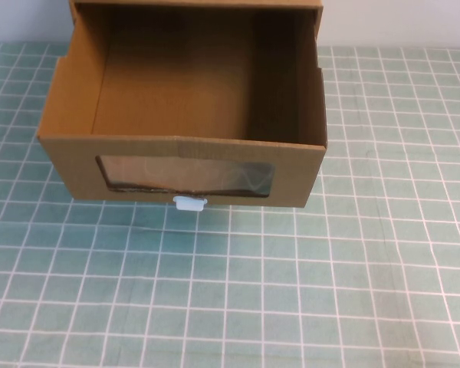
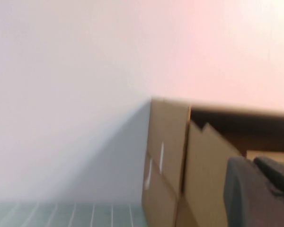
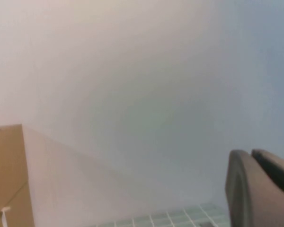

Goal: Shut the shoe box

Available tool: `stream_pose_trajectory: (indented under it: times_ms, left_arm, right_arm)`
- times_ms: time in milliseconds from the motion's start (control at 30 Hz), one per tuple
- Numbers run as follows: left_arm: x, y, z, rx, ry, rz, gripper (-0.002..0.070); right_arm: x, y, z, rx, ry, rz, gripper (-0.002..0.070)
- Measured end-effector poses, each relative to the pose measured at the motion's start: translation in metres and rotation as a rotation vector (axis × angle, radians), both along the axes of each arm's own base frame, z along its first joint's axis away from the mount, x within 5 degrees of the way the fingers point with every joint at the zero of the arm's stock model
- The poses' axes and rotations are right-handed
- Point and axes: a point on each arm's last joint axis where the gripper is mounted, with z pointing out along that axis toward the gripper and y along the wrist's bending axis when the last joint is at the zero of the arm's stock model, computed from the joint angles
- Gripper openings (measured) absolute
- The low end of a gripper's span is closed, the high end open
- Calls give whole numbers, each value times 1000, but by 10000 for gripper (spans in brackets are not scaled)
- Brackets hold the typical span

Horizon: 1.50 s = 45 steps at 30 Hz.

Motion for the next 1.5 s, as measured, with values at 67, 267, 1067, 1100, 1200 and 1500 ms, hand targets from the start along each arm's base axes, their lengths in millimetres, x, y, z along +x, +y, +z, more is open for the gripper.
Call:
stream_pose_trajectory:
  times_ms: [67, 267, 1067, 1100, 1200, 1500]
  left_arm:
    - [-2, 1, 5, -20, -55, 4, -5]
    - [-15, 7, 29, -171, -346, -7, -5]
    - [5, -4, 214, -187, -48, -101, -5]
    - [14, -6, 215, -180, -26, -98, -5]
    - [34, -10, 212, -167, 21, -90, -5]
    - [95, -24, 193, -89, 278, -68, -5]
  right_arm:
    - [-2, -1, 4, 21, -54, -1, -14]
    - [-15, -4, 24, 116, -340, 14, -14]
    - [-35, 13, 240, 262, -85, 216, -14]
    - [-25, 12, 238, 272, -18, 212, -14]
    - [1, 10, 229, 285, 127, 195, -14]
    - [49, 15, 211, 405, 365, 286, -14]
